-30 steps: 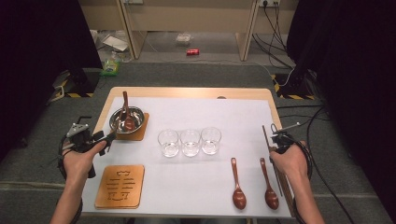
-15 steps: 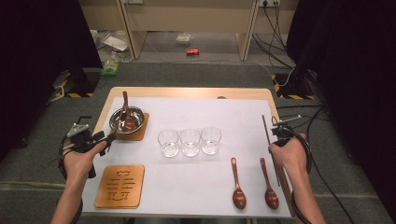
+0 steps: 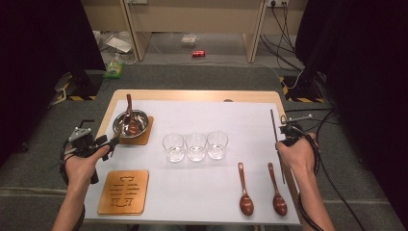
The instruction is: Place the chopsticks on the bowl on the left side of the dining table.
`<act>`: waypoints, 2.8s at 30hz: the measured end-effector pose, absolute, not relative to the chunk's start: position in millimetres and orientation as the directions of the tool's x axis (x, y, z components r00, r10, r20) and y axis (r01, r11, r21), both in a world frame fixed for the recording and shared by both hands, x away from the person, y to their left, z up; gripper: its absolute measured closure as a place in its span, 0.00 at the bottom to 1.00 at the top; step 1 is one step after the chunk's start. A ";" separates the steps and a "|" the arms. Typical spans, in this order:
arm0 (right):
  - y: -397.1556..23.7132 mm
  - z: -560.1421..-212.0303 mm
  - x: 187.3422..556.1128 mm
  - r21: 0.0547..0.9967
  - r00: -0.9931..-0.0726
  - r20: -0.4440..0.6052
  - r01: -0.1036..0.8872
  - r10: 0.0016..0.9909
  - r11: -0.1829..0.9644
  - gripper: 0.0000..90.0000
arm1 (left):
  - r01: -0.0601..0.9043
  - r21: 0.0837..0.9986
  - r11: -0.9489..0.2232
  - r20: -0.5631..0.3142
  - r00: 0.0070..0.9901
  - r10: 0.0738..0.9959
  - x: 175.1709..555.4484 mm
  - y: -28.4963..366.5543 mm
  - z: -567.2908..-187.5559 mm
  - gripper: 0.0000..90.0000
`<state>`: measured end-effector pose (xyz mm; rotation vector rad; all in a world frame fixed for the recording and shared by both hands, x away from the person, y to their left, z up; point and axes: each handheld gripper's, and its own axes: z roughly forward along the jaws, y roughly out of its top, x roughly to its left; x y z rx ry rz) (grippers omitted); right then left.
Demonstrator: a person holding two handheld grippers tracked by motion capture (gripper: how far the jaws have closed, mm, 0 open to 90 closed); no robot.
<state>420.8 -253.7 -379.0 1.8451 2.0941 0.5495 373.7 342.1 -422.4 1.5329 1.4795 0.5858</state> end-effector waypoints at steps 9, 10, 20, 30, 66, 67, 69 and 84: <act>-252.3 -368.8 422.9 0.563 -0.123 0.042 0.823 0.991 0.079 0.95 | 0.529 0.840 0.120 -0.245 0.172 0.954 373.6 341.8 -422.6 0.47; -252.2 -367.9 423.2 0.572 -0.122 0.046 0.817 0.991 0.074 0.95 | 0.529 0.840 0.120 -0.246 0.173 0.954 373.6 341.6 -422.7 0.47; -250.7 -360.7 425.2 0.632 -0.119 0.046 0.772 0.992 0.064 0.95 | 0.524 0.843 0.122 -0.246 0.173 0.954 373.0 341.7 -420.9 0.47; -247.5 -355.5 427.7 0.696 -0.117 0.043 0.716 0.992 0.054 0.95 | 0.524 0.843 0.122 -0.246 0.174 0.953 372.8 341.9 -421.0 0.47; -233.7 -344.1 435.8 0.848 -0.097 0.029 0.529 0.995 0.027 0.95 | 0.509 0.850 0.135 -0.253 0.170 0.952 371.0 345.8 -417.5 0.47; -233.6 -343.9 436.2 0.852 -0.100 0.025 0.522 0.995 0.031 0.95 | 0.510 0.850 0.134 -0.252 0.170 0.953 371.0 345.8 -417.6 0.47; -232.6 -343.8 437.0 0.856 -0.098 0.027 0.516 0.995 0.028 0.95 | 0.510 0.850 0.135 -0.253 0.169 0.953 371.1 345.8 -417.7 0.47; -225.4 -344.4 443.2 0.880 -0.110 0.026 0.475 0.994 0.030 0.95 | 0.512 0.848 0.136 -0.254 0.167 0.953 371.4 346.5 -418.6 0.47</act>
